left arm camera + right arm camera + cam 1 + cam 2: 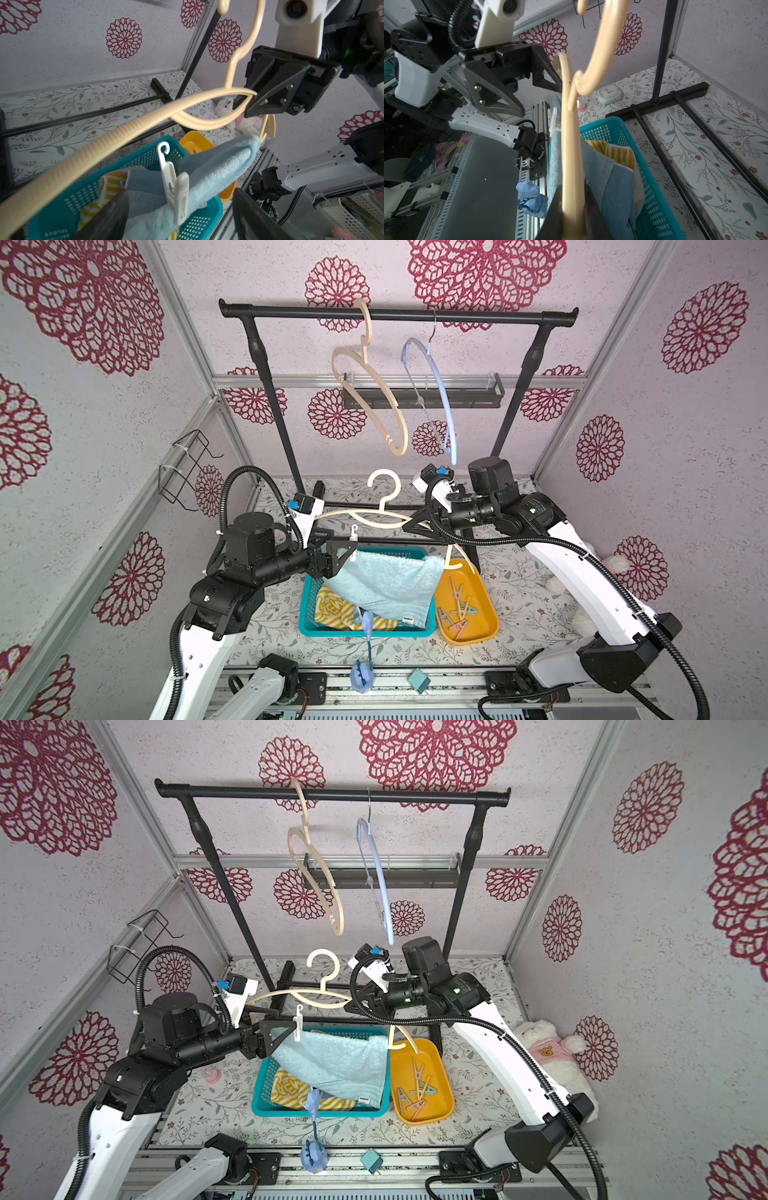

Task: Remove the clothespins securing towels to the hanger
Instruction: Remove the clothespin from the hanger.

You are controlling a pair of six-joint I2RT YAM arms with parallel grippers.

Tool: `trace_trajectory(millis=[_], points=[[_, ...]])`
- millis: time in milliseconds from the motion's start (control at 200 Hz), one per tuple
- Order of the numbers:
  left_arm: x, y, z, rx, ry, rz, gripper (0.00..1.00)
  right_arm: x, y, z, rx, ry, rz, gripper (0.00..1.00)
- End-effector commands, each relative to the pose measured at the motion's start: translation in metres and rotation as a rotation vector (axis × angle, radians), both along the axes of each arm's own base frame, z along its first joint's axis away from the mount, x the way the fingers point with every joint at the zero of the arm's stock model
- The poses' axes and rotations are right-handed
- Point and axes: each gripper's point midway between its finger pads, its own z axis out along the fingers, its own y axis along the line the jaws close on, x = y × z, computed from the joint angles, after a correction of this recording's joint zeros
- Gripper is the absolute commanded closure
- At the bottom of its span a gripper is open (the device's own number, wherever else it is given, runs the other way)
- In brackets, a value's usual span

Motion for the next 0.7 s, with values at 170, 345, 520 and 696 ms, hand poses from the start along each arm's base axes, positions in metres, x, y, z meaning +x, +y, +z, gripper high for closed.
trace_trajectory(millis=[170,345,520,696], points=[[0.008,-0.014,0.011,-0.048,0.01,-0.104,0.19,-0.019,-0.008,0.033,0.082,-0.056,0.035,1.0],[0.014,-0.016,0.0,-0.005,0.061,-0.123,0.19,-0.021,-0.007,0.036,0.087,-0.058,0.04,1.0],[0.02,-0.017,-0.01,0.041,0.097,-0.122,0.19,-0.023,-0.005,0.037,0.077,-0.062,0.043,1.0],[0.02,-0.022,-0.027,0.131,0.123,-0.111,0.18,-0.024,-0.002,0.039,0.066,-0.076,0.044,1.0]])
